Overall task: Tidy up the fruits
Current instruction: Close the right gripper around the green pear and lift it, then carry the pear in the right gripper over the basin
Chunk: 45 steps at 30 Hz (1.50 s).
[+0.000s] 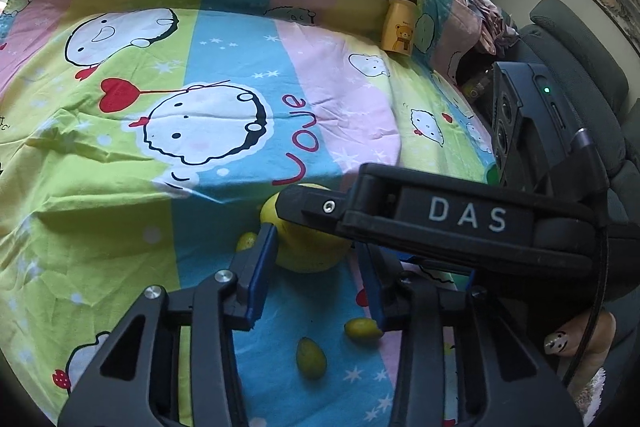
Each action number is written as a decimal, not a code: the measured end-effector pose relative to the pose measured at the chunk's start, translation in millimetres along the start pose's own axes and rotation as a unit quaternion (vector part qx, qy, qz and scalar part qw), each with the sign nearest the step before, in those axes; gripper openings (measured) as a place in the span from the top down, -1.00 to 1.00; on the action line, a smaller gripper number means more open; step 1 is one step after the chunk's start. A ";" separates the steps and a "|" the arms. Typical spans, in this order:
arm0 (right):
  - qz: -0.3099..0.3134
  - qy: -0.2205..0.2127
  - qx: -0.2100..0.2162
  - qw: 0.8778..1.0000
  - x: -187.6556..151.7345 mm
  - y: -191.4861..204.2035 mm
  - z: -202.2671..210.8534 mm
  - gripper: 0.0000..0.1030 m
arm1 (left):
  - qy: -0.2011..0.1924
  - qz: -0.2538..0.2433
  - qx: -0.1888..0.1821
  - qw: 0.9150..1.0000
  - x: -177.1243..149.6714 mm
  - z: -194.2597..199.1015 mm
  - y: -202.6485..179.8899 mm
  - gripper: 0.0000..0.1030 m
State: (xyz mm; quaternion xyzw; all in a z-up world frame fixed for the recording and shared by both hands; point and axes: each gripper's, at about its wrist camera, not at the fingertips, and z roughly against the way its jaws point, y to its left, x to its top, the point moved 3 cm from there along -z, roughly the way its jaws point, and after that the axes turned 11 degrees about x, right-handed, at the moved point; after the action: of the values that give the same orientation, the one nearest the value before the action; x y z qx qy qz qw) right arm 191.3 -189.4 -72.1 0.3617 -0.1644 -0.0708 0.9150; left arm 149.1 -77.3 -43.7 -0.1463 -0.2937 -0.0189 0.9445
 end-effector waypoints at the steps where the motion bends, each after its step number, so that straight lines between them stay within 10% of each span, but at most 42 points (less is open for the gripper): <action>1: -0.001 0.003 0.000 1.000 -0.4 -0.4 -2.4 -0.44 | -0.002 -0.001 0.001 1.000 -0.2 -0.3 0.1 0.33; 45: 0.069 -0.101 0.036 0.992 -18.4 36.5 65.9 -0.35 | -0.089 -0.049 -0.020 0.995 0.2 64.3 -35.4 0.34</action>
State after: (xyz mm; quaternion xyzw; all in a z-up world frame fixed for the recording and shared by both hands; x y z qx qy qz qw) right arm 151.3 -200.3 -6.6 0.3727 -0.2833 -0.0375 0.8828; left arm 109.6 -92.7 16.3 -0.1518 -0.3828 -0.0584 0.9094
